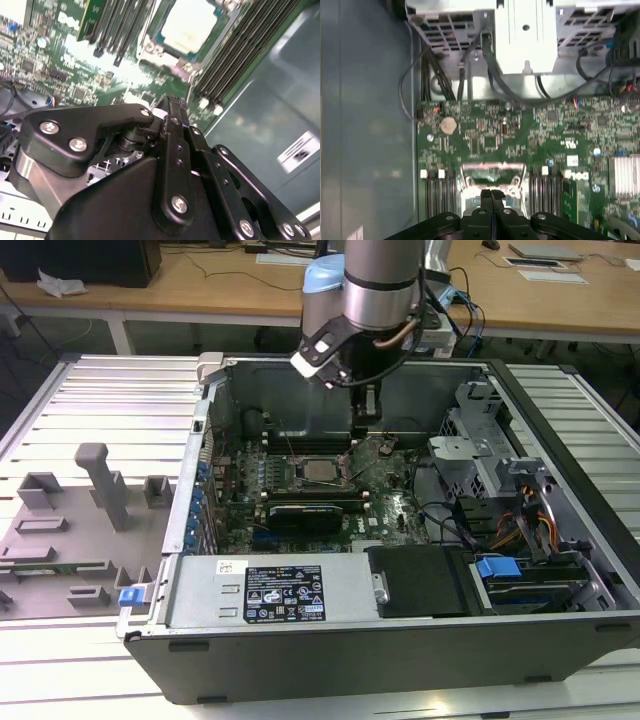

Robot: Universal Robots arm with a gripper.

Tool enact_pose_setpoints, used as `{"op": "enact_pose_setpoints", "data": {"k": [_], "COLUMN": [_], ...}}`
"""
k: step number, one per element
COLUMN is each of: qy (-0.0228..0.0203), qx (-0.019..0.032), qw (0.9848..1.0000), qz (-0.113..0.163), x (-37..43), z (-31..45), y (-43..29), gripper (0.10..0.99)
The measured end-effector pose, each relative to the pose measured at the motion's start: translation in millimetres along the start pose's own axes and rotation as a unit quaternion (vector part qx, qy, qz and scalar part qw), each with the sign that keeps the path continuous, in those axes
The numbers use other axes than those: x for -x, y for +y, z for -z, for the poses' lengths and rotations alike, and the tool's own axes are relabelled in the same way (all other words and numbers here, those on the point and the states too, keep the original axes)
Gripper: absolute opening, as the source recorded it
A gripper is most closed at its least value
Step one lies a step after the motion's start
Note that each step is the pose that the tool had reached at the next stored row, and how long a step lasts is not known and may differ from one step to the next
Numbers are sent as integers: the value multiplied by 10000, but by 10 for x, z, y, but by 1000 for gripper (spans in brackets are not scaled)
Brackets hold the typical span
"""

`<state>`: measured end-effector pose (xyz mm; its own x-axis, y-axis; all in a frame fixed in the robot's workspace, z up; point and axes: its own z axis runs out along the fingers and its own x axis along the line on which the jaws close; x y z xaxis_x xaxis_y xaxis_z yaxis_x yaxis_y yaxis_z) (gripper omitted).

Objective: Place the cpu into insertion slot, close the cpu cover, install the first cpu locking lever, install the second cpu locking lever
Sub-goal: 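Close the cpu cover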

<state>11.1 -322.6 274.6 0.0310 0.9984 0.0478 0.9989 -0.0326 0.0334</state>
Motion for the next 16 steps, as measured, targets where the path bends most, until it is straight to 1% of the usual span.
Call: {"op": "enact_pose_setpoints", "data": {"k": [1, 2, 4, 5, 7, 16], "qy": [-1, -3, -6, -6, -7, -7], "qx": [-36, -66, -163, -185, -193, -193], "qw": [10000, 10000, 9999, 9998, 9998, 9998], "qz": [-2, -2, -6, -6, -7, -6], "x": [0, 1, -3, -5, -5, -5], "z": [-2, -3, -10, -14, -14, -16], "y": [76, 134, 303, 340, 362, 376], "gripper": [106, 106, 106, 106, 106, 106]}}
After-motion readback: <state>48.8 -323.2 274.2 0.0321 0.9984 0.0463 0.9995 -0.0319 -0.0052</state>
